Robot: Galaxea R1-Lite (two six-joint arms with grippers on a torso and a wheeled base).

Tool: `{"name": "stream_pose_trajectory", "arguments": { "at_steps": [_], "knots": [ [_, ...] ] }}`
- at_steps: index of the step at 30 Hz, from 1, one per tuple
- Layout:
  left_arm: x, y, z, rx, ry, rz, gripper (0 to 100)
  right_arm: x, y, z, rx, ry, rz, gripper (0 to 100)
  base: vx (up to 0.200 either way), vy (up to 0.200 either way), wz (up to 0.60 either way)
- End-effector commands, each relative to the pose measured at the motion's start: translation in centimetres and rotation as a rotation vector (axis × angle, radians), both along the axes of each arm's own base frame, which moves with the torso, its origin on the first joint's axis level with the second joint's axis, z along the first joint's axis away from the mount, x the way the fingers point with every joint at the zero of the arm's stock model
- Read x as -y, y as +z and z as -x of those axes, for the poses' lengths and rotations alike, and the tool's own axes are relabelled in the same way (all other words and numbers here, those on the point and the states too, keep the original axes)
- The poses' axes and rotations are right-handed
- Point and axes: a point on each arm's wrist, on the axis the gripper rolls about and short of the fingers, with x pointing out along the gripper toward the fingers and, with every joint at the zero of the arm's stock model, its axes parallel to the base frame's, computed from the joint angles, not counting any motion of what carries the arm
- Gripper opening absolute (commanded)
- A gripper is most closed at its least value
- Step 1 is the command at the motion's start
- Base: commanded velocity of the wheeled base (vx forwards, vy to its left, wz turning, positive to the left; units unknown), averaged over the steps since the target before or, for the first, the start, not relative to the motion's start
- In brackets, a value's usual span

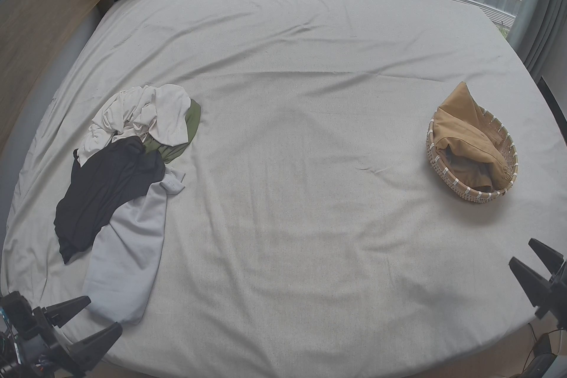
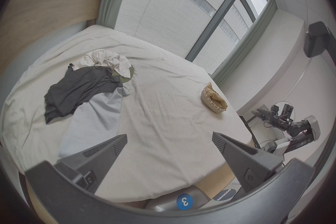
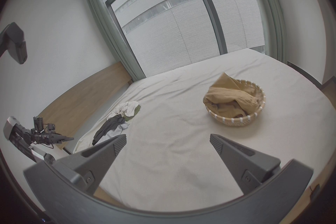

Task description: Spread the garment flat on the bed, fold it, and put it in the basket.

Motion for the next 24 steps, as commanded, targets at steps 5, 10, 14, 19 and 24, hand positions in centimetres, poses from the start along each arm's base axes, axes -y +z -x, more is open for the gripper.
{"name": "stream_pose_trajectory", "arguments": {
  "at_steps": [5, 10, 14, 19, 24],
  "knots": [
    [-0.9, -2.7, 4.9, 0.194, 0.120, 0.017, 100, 0.8, -5.1, 6.6, 0.086, -0.085, 0.086, 100, 0.000, 0.000, 0.00],
    [-1.0, -2.7, 4.8, 0.203, 0.192, -0.010, 100, 1.0, -5.1, 6.8, 0.123, -0.181, 0.156, 100, 0.000, 0.000, 0.00],
    [-1.0, -2.8, 5.1, 0.261, 0.271, -0.083, 100, 1.4, -5.4, 6.6, 0.124, -0.379, 0.246, 100, 0.000, 0.000, 0.00],
    [-1.0, -3.0, 5.5, 0.334, 0.300, -0.186, 100, 1.4, -5.7, 6.6, 0.099, -0.360, 0.239, 100, 0.000, 0.000, 0.00],
    [-1.4, -3.0, 5.4, 0.308, 0.466, -0.219, 100, 1.4, -5.7, 6.6, 0.097, -0.359, 0.239, 100, 0.000, 0.000, 0.00]
  ]
}}
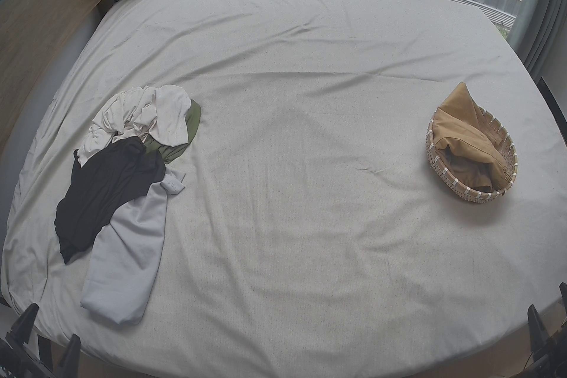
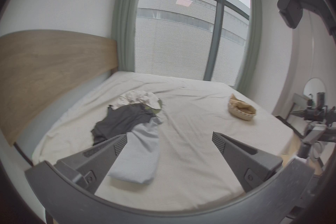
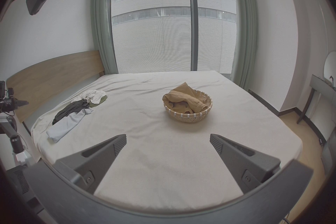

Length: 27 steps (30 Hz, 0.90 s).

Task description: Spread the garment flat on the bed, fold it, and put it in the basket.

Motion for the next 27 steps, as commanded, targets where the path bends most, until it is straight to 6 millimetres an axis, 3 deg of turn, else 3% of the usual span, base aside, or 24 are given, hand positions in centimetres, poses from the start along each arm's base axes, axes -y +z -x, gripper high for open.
{"name": "stream_pose_trajectory", "arguments": {
  "at_steps": [1, 6, 10, 17, 27],
  "knots": [
    [-0.24, -0.52, 0.17, -0.003, 0.137, -0.006, 100, 0.01, -0.55, 0.04, 0.003, -0.014, 0.006, 100, 0.000, 0.000, 0.00],
    [-0.33, -0.50, 0.15, 0.005, 0.176, -0.009, 100, 0.01, -0.55, 0.04, 0.003, -0.014, 0.004, 100, 0.000, 0.000, 0.00],
    [-0.41, -0.44, 0.13, 0.020, 0.217, -0.144, 100, 0.01, -0.55, 0.04, 0.003, -0.014, 0.006, 100, 0.000, 0.000, 0.00],
    [-0.18, -0.44, 0.15, 0.017, 0.108, -0.100, 100, 0.01, -0.55, 0.04, 0.003, -0.014, 0.006, 100, 0.000, 0.000, 0.00],
    [-0.21, -1.11, 0.16, -0.026, 0.109, -0.080, 100, 0.00, -0.55, 0.04, 0.003, -0.010, 0.006, 100, 0.000, 0.000, 0.00]
  ]
}}
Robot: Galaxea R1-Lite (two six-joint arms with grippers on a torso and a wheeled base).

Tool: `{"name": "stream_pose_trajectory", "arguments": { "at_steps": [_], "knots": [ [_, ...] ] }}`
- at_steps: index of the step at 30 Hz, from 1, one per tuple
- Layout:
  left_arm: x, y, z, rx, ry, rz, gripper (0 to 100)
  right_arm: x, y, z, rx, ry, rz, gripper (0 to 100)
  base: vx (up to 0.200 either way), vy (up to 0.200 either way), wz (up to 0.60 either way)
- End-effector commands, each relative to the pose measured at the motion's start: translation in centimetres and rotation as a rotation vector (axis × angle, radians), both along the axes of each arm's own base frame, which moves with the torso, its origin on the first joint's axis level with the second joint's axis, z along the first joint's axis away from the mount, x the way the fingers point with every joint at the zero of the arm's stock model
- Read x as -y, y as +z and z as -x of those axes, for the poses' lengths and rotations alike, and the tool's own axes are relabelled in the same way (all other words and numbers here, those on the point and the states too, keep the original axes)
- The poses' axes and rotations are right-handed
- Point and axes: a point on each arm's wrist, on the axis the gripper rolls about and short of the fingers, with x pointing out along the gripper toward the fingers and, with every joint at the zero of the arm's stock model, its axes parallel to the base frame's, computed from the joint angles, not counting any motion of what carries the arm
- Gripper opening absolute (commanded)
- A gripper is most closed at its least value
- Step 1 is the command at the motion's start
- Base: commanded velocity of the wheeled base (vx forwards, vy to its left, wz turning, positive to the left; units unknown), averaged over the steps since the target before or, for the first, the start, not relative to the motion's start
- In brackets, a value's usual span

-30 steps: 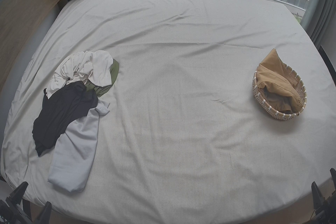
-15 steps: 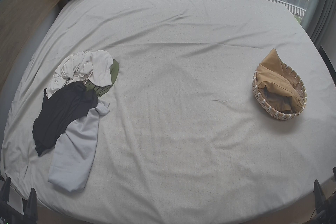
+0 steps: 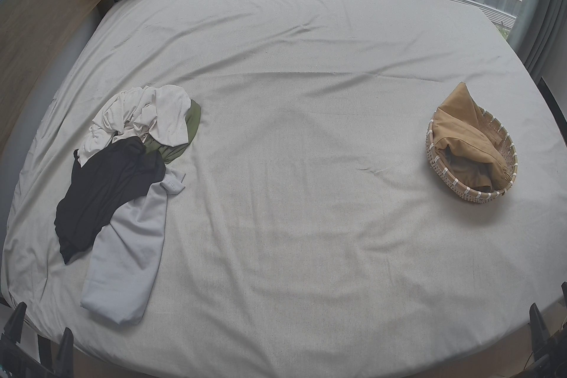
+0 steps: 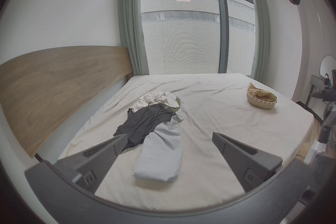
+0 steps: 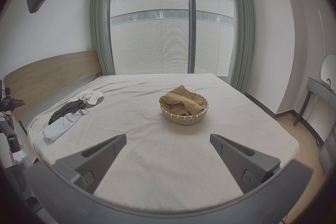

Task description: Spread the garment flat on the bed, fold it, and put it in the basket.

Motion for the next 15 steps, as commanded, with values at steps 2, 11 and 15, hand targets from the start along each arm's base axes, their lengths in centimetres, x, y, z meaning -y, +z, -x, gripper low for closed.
{"name": "stream_pose_trajectory", "arguments": {
  "at_steps": [2, 11, 15],
  "knots": [
    [0.00, -0.53, -0.03, -0.006, -0.002, 0.013, 100, -0.02, -0.52, -0.05, -0.007, 0.005, 0.006, 100, 0.000, 0.000, 0.00],
    [0.00, -0.52, -0.03, -0.005, -0.001, 0.018, 100, -0.03, -0.52, -0.05, -0.007, 0.015, 0.009, 100, 0.000, 0.000, 0.00],
    [0.00, -0.52, -0.03, -0.005, -0.001, 0.018, 100, -0.03, -0.52, -0.05, -0.007, 0.015, 0.008, 100, 0.000, 0.000, 0.00]
  ]
}}
